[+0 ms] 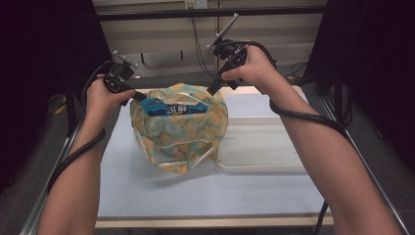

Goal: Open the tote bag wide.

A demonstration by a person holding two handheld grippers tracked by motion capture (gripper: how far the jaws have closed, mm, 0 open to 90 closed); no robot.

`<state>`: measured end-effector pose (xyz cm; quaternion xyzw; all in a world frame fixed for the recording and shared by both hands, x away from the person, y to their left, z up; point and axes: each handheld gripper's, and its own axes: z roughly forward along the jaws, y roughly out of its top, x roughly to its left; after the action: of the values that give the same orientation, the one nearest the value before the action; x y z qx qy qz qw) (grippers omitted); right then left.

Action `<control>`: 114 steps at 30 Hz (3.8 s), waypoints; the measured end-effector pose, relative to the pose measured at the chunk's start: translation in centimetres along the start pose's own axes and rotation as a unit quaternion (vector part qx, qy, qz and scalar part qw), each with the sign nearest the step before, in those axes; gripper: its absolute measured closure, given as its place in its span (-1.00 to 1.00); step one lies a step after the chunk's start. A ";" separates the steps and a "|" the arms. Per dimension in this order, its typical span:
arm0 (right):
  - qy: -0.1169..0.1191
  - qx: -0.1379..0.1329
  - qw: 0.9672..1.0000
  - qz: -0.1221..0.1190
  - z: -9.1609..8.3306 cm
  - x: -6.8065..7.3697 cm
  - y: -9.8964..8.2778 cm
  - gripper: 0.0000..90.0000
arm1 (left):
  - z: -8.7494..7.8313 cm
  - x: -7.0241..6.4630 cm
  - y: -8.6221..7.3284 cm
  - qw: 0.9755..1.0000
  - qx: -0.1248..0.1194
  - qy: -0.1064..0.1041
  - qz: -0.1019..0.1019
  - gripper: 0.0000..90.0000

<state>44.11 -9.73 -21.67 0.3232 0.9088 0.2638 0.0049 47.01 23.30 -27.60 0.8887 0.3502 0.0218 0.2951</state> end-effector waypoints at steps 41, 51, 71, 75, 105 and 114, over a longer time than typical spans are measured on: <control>0.030 0.018 0.999 -0.029 1.6 1.6 0.4 0.97 | -0.7 -0.5 0.0 1.000 -0.013 0.001 0.010 1.00; 0.051 -0.003 0.999 0.004 1.0 0.5 0.4 0.99 | -1.3 -0.4 -0.5 1.000 -0.025 0.002 -0.003 1.00; 0.005 -0.004 1.000 0.029 3.2 -1.6 0.3 0.99 | -1.1 0.3 -1.0 1.000 -0.023 0.010 -0.004 1.00; 0.000 -0.002 1.000 0.028 4.1 -1.9 0.3 0.95 | -0.8 0.6 -1.2 1.000 -0.017 0.011 -0.009 1.00; 0.019 -0.004 0.999 0.046 6.8 -2.9 -3.0 1.00 | 0.8 1.9 -3.3 0.999 -0.025 0.008 -0.029 1.00; 0.019 -0.011 0.998 0.061 8.6 -3.3 -3.8 1.00 | 1.4 1.9 -3.3 0.999 -0.031 0.019 -0.036 1.00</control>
<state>46.04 -10.11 -31.46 0.3728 0.8844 0.2798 -0.0248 46.82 25.75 -30.80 0.8653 0.3868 0.0384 0.3165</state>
